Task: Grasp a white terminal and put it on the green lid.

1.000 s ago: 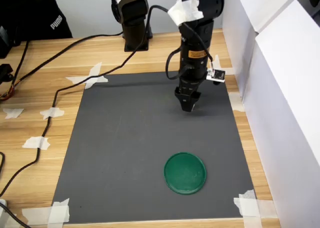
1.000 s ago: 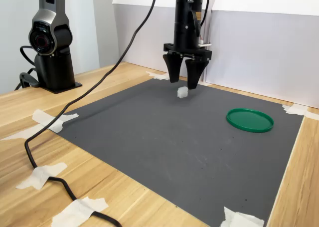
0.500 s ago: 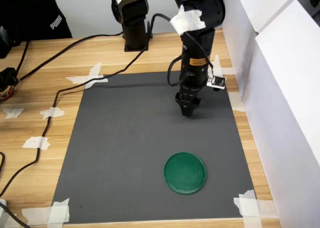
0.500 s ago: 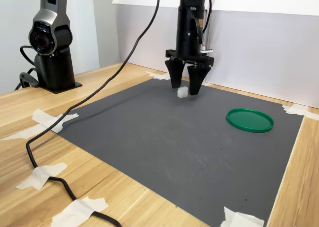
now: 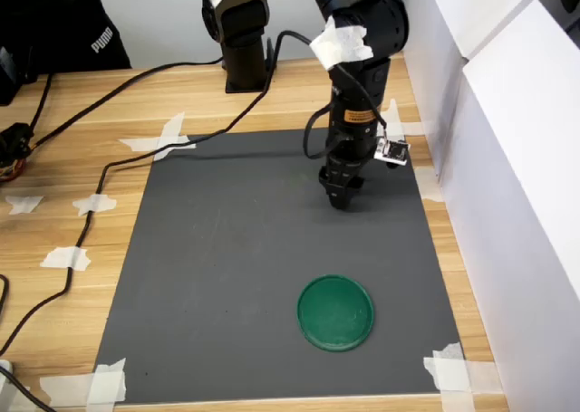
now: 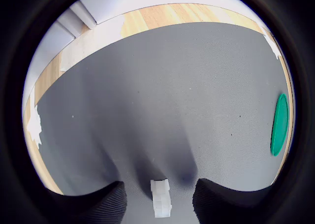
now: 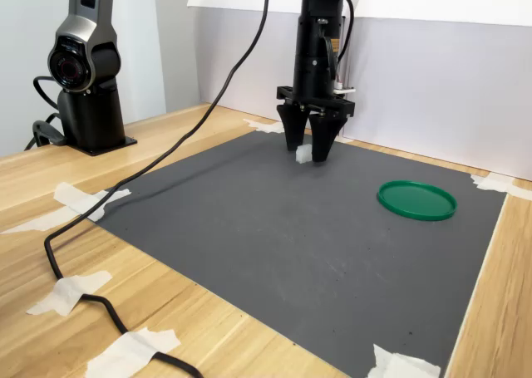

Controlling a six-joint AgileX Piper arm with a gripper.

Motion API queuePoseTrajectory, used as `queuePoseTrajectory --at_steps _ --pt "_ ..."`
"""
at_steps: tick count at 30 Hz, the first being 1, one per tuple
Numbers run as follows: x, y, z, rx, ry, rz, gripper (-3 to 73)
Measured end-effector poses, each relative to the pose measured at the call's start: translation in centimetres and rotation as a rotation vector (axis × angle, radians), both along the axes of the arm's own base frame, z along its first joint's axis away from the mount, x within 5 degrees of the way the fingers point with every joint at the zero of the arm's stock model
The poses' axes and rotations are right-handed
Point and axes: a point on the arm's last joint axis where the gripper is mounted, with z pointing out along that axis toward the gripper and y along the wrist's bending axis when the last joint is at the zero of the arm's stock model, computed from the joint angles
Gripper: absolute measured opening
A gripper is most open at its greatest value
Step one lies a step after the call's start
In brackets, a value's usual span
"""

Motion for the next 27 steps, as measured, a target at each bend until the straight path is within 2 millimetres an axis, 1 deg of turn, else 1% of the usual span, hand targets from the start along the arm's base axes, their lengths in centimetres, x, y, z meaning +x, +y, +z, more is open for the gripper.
queuePoseTrajectory --at_steps 15,17,19,27 --pt "-0.05 -0.03 -0.01 0.005 0.007 -0.047 13.7" --pt "-0.05 -0.03 -0.04 0.006 0.008 -0.051 10.6" --pt "-0.05 -0.02 -0.07 0.005 0.011 -0.052 9.1" --pt "0.06 0.04 -0.17 0.002 0.023 -0.084 9.1"
